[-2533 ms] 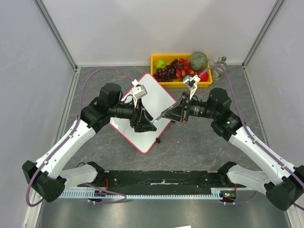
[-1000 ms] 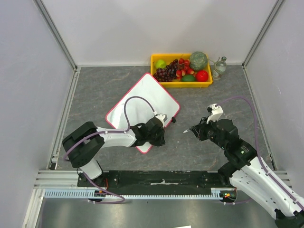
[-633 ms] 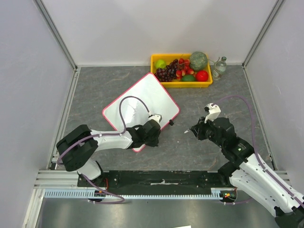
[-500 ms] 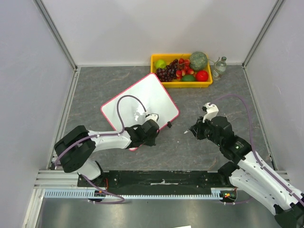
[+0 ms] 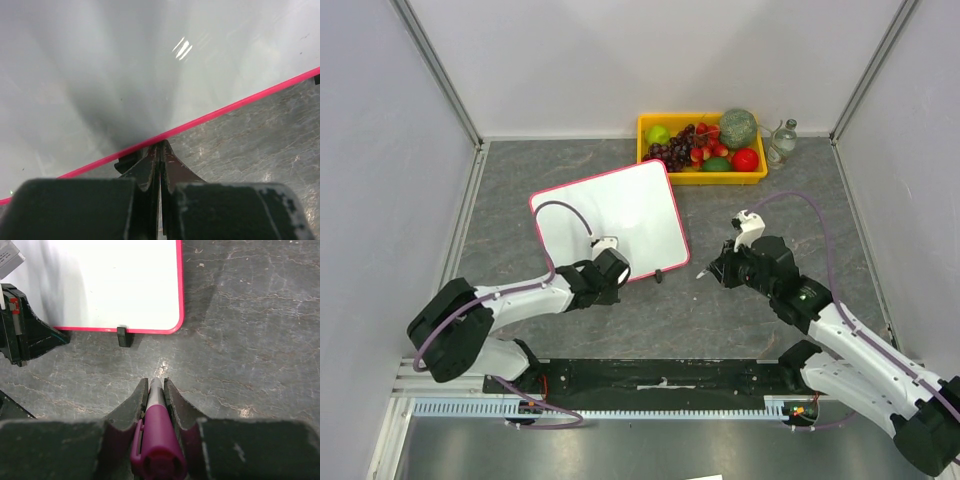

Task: Write a sentence on the whiteboard
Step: Move the whiteboard to the center of the board.

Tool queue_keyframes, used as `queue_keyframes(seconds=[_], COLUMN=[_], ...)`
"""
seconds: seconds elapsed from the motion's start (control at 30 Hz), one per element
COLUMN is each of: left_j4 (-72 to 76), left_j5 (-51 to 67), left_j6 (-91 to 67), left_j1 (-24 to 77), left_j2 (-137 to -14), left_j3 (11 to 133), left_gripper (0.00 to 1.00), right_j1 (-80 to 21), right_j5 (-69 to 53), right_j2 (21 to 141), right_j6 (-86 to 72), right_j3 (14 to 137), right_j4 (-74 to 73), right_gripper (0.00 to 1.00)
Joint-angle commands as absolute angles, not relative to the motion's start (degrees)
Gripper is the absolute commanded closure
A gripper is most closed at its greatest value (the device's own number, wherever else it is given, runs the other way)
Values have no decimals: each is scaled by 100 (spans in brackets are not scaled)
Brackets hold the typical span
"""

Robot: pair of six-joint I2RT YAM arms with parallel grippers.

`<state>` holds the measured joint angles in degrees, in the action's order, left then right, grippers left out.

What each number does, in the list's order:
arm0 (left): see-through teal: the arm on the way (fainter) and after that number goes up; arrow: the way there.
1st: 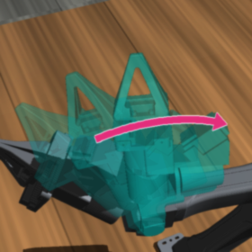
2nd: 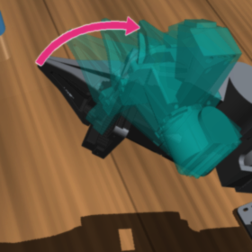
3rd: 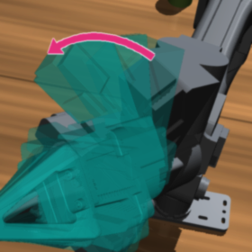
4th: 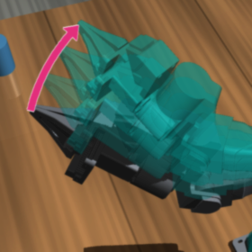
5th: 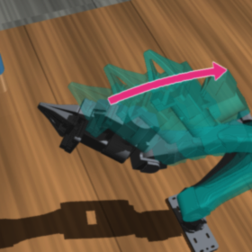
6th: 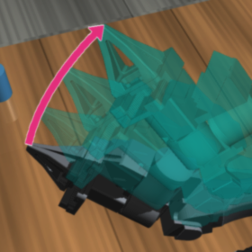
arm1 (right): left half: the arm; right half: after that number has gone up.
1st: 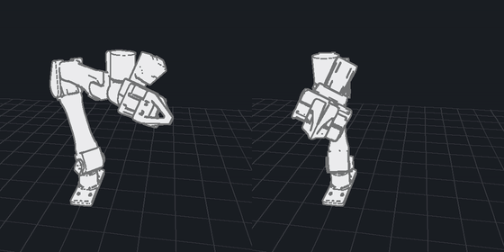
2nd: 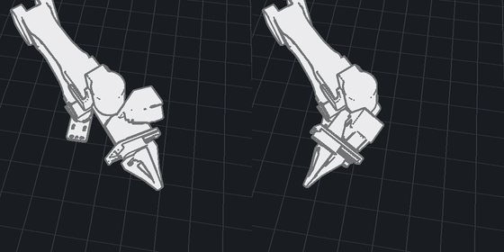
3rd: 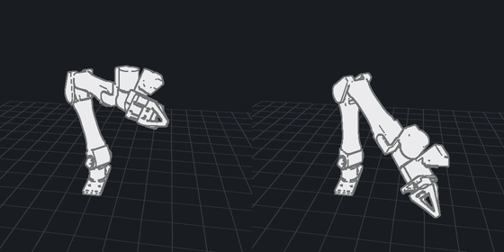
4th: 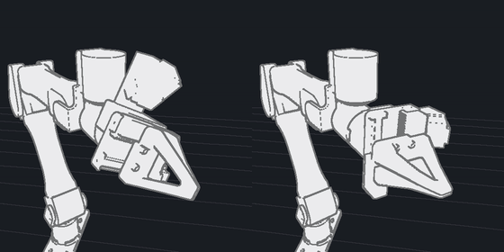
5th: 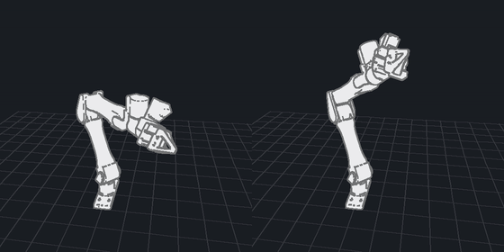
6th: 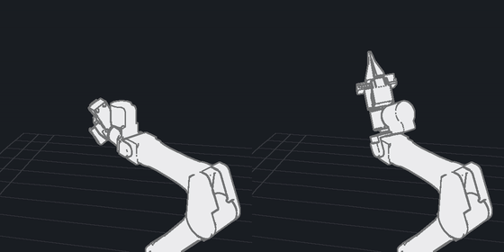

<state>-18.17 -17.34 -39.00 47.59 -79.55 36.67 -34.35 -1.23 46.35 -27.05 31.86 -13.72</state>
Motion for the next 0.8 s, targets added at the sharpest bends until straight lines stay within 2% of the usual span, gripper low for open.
queue_keyframes(seconds=[0.0,0.07,0.17,0.27,0.47,0.6,0.77], left_j4=[-1996,-1951,-2065,-2293,-3110,-3331,-2796], left_j5=[-1960,-1872,-1846,-1837,-2091,-2303,-2145], left_j6=[-4061,-4165,-4367,-4517,-4965,-5229,-5089], left_j1=[4860,4957,4975,4983,4983,4983,4983], left_j2=[-7525,-7121,-6234,-5592,-5817,-6362,-6776], left_j3=[3455,3384,3244,3147,3339,3454,3375], left_gripper=[98,90,60,39,33,36,40], right_j1=[-3436,-3437,-3419,-3419,-3419,-3401,-3366], right_j5=[-369,-395,-431,-475,-580,-668,-694], right_j2=[4728,4763,4843,4948,5290,5458,5432], right_j6=[-2707,-2681,-2654,-2637,-2584,-2531,-2540], right_j3=[3261,3278,3313,3322,3366,3419,3401], right_j4=[-879,-853,-800,-686,-431,-351,-343], right_gripper=[100,100,100,100,100,100,100])
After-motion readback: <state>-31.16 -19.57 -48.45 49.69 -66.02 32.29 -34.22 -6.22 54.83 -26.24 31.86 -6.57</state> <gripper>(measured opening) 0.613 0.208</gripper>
